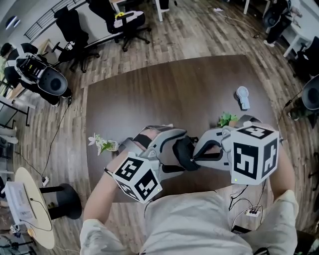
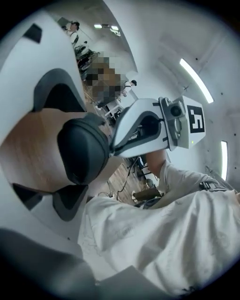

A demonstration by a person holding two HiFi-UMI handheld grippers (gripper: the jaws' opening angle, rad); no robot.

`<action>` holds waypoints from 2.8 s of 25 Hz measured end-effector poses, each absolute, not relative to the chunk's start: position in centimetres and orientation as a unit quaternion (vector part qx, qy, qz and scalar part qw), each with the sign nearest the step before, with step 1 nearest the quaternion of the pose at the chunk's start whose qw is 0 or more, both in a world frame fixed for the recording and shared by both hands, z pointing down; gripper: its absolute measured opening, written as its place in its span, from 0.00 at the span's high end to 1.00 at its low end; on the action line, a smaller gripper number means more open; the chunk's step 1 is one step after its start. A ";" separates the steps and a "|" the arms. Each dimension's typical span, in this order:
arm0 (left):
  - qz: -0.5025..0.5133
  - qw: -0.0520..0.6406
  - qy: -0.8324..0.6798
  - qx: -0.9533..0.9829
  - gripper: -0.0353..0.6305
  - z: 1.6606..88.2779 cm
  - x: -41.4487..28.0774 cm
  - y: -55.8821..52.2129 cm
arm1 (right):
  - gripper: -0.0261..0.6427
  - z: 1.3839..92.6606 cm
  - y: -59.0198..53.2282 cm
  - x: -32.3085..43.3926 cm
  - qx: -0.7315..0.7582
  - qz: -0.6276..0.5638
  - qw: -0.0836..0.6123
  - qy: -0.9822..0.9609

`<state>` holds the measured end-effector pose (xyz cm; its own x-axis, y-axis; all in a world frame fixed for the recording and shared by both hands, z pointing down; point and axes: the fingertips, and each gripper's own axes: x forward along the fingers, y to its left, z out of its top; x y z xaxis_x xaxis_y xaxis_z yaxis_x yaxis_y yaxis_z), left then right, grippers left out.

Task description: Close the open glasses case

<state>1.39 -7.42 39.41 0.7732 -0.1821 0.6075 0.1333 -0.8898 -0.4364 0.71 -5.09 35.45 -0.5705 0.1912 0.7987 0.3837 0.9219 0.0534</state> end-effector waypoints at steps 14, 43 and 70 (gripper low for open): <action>-0.282 0.147 0.000 -0.948 0.38 39.9 2.3 -5.1 | 0.96 36.6 -5.4 0.2 -0.099 -0.188 0.449 -0.868; 0.020 -0.128 -0.024 -0.991 0.29 32.9 -1.6 -6.4 | 0.96 30.1 -5.3 1.3 -0.033 -0.152 0.295 -0.943; 0.310 -0.270 -0.066 -0.909 0.52 26.8 -3.6 -9.1 | 0.96 27.1 -6.2 -0.8 0.057 -0.288 0.267 -0.918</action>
